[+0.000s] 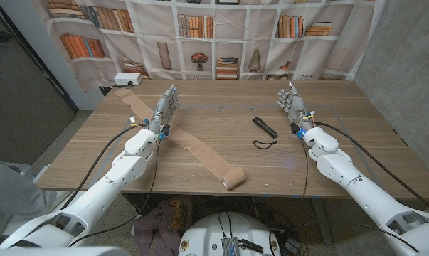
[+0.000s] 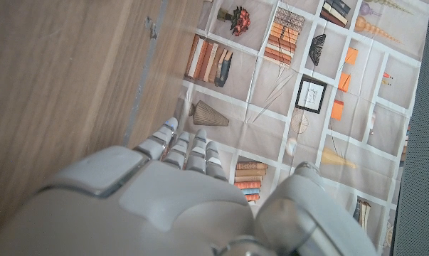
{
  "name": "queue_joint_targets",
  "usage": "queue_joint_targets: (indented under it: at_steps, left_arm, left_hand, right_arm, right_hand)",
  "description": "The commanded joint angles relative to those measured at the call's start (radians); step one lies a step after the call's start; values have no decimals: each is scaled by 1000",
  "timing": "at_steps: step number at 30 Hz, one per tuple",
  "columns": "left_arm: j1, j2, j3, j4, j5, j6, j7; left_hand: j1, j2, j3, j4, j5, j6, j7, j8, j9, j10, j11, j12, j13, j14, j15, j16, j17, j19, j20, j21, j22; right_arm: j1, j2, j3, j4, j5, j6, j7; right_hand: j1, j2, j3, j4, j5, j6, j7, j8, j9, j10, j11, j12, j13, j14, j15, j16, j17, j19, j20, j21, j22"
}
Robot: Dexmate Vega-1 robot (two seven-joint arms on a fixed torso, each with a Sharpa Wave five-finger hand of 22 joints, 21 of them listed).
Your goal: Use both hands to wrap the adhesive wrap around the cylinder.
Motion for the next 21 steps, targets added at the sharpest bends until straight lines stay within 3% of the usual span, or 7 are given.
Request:
queue_joint_targets:
  at_steps: [1,10,12,14,21]
  left_arm:
    - [11,0,-6,-14,-4,-13,1]
    - [36,10,-14,-38,-4,-20,12]
    - [38,15,-14,-34,-2,-31,0]
    - [40,21,-14,-34,-1,-20,5]
    - [51,17,-16,-34,-15,-19,-3]
  left_hand:
    - [6,-1,6,0,5,2,-8,8,4,2,-8,6,3,-2,-14,7,4,2,5,5,2]
    - [7,0,5,0,5,0,-10,7,4,1,-7,5,3,-2,-13,7,4,2,6,4,2]
    - [7,0,5,0,5,1,-10,7,4,2,-7,5,3,-3,-12,7,4,2,7,4,2]
    - [7,0,5,0,4,1,-10,7,4,1,-7,5,3,-3,-12,7,4,2,7,4,2]
    - [8,1,4,-1,4,2,-10,7,4,3,-6,6,3,-6,-10,7,4,0,8,3,3]
  right_arm:
    - [-2,-2,-3,-8,2,-8,1]
    - [-7,-6,-7,-21,-7,-12,-8]
    - [-8,-8,-8,-25,-12,-9,-7]
    - [-10,-11,-12,-35,-20,-13,-13]
    - [-31,-32,-21,-91,-51,-28,-44]
  right_hand:
    - [11,0,6,-1,6,-1,9,5,4,6,0,6,5,8,2,6,1,5,0,5,4]
    - [15,2,6,-3,6,-5,7,4,4,4,-4,6,5,6,3,6,1,0,1,0,4]
    - [20,3,7,-7,6,-10,-9,4,4,20,-30,14,6,2,1,7,1,-6,9,-6,5]
    - [24,4,7,-10,7,-12,-11,4,4,37,-40,21,8,3,-3,8,1,-7,10,-9,5]
    - [34,3,9,-17,7,-25,8,1,4,37,-17,21,10,-5,-6,7,1,-13,11,-14,6]
